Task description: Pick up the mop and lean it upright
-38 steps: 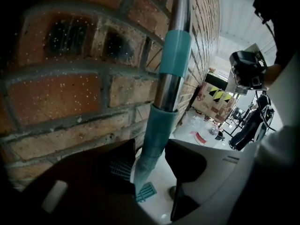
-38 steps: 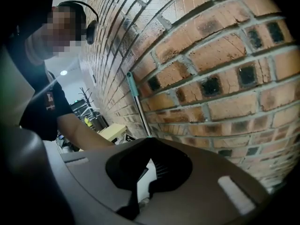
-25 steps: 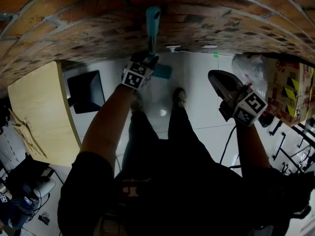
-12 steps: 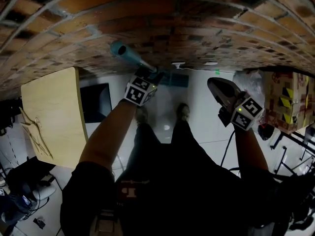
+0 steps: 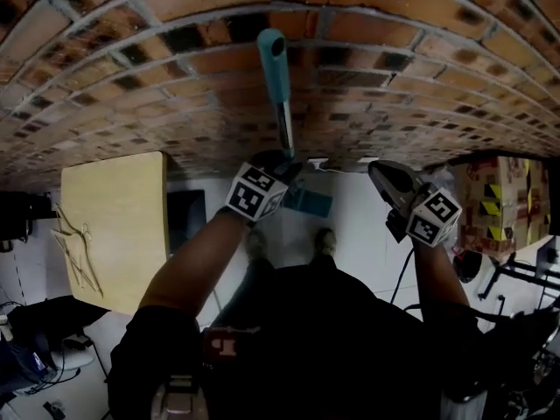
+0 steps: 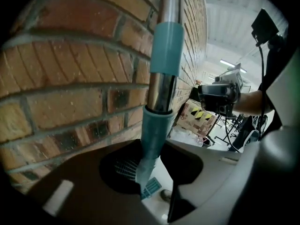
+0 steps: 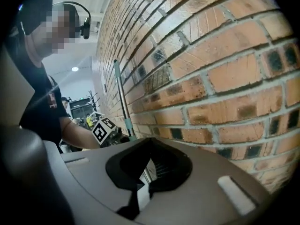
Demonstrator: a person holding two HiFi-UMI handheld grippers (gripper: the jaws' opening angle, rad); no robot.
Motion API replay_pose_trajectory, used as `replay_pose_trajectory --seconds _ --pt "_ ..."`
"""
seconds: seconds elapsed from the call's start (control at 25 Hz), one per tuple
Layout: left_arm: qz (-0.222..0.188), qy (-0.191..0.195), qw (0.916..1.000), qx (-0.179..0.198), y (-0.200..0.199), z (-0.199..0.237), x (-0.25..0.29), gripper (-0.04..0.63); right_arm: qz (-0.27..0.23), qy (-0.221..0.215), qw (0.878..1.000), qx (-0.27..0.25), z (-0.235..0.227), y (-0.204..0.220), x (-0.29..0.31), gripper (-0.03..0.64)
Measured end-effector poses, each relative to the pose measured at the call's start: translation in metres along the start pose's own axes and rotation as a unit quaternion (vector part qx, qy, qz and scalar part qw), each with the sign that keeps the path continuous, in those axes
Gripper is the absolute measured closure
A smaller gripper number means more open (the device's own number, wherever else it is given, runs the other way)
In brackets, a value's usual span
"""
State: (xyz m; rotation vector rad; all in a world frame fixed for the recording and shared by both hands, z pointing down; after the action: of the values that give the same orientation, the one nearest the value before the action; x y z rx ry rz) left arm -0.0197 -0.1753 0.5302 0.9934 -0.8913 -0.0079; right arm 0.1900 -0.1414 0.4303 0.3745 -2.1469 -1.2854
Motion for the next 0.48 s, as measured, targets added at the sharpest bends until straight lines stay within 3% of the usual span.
replay_pose_trajectory --seconds 0.48 --pt "-0.045 -0.024 0.9984 0.026 -0.103 -0.031 -0.100 0.466 -0.044 0.000 0.998 -0.043 0.019 -0.067 -0.016 0.603"
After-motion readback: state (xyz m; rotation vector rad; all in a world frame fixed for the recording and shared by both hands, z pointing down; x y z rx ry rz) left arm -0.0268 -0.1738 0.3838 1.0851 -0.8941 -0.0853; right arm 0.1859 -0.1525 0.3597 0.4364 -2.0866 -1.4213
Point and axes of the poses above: the fingertips, and each gripper's own axes: x forward along the fingers, z to its left, y out of its underside, the point moved 5 cm from there along -x, backward along the fingers, and after that the axes turned 4 degrees about z, right-handed, at the moved point
